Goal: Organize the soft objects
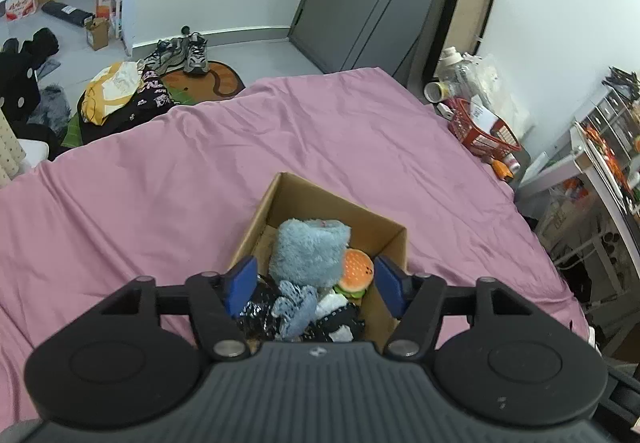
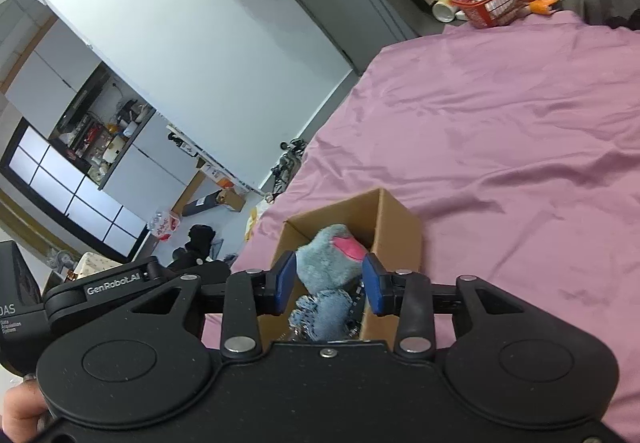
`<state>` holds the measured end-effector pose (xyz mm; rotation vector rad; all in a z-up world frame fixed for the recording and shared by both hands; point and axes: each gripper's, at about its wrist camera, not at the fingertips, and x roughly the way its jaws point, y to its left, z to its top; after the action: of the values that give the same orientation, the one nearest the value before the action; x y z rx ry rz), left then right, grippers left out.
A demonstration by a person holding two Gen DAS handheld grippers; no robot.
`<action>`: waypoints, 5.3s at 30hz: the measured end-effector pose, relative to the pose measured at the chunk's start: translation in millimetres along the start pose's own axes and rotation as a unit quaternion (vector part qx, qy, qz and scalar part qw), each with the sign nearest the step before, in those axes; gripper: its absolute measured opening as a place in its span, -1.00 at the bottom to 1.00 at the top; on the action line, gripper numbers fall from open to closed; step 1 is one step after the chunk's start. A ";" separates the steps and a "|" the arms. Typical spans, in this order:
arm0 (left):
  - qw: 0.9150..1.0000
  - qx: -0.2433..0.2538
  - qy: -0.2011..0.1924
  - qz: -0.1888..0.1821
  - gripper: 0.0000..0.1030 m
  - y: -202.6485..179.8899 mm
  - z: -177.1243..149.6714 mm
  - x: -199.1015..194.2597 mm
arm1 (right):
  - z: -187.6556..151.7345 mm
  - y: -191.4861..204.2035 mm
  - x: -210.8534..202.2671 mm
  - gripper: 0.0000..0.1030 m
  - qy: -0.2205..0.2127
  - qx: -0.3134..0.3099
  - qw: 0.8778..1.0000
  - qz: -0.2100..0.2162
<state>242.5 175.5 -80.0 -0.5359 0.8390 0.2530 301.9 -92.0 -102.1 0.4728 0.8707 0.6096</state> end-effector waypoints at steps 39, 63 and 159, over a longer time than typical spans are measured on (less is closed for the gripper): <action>0.992 0.120 -0.026 -0.020 0.99 -44.4 -60.4 -133.6 | -39.0 52.0 -166.8 1.00 -0.092 -0.055 0.987 -0.122; 0.982 0.177 -0.063 -0.017 0.99 -32.8 -110.2 -212.7 | -86.6 98.7 -220.4 1.00 -0.106 -0.112 0.978 -0.138; 0.977 0.204 -0.068 -0.008 0.99 -18.8 -134.0 -225.5 | -103.2 97.1 -208.2 1.00 -0.050 -0.125 0.973 -0.189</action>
<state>18.8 85.8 24.9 -0.1375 0.7282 0.0958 85.6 -145.1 15.4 0.1023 0.7503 0.3339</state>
